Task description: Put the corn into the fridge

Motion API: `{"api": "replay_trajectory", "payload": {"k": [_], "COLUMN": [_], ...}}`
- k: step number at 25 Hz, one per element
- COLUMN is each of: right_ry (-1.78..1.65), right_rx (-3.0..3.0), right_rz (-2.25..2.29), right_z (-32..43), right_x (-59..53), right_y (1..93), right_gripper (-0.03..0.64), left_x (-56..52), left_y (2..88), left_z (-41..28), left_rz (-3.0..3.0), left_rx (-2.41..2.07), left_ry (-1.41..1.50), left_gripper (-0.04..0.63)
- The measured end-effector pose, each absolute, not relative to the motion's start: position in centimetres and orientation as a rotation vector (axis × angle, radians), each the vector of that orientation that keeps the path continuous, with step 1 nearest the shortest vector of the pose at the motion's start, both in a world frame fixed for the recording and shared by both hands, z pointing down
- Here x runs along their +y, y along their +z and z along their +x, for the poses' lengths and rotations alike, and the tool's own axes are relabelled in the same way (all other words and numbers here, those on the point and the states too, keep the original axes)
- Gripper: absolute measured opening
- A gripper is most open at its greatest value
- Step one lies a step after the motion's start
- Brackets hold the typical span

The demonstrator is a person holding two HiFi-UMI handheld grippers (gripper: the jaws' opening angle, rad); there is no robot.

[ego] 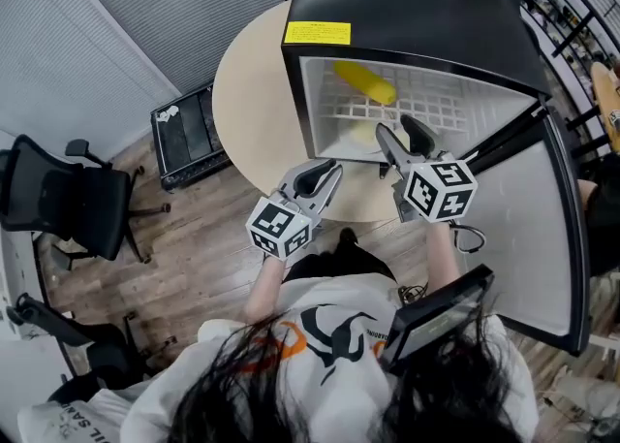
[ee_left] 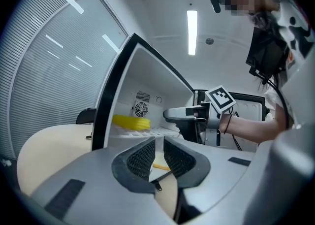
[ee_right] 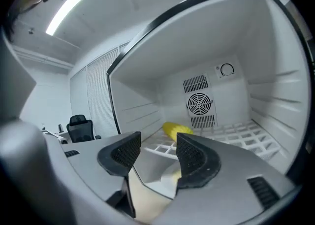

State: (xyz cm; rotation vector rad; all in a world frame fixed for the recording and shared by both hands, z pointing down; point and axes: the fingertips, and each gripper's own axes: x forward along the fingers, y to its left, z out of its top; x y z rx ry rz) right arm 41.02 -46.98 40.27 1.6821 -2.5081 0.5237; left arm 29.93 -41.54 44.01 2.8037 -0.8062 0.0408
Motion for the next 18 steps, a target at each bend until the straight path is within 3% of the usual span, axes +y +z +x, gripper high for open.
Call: {"api": "replay_trajectory", "payload": {"k": [7, 18], "right_ry": [0.653, 0.725], "right_rx": [-2.481, -2.463], "right_rz": [1.852, 1.847], "right_z": [39.9, 37.3], "right_x": [-42.7, -38.8], "right_y": [41.6, 43.3], "right_gripper": [0.157, 0.086], "left_x": [-39.3, -37.1], "left_y": [44.5, 45.0], "left_z": [29.5, 28.7], "left_rz": [2.813, 2.799], "left_rx": [-0.752, -0.733], "left_ry": [0.058, 0.043], "left_gripper": [0.060, 0.060]}}
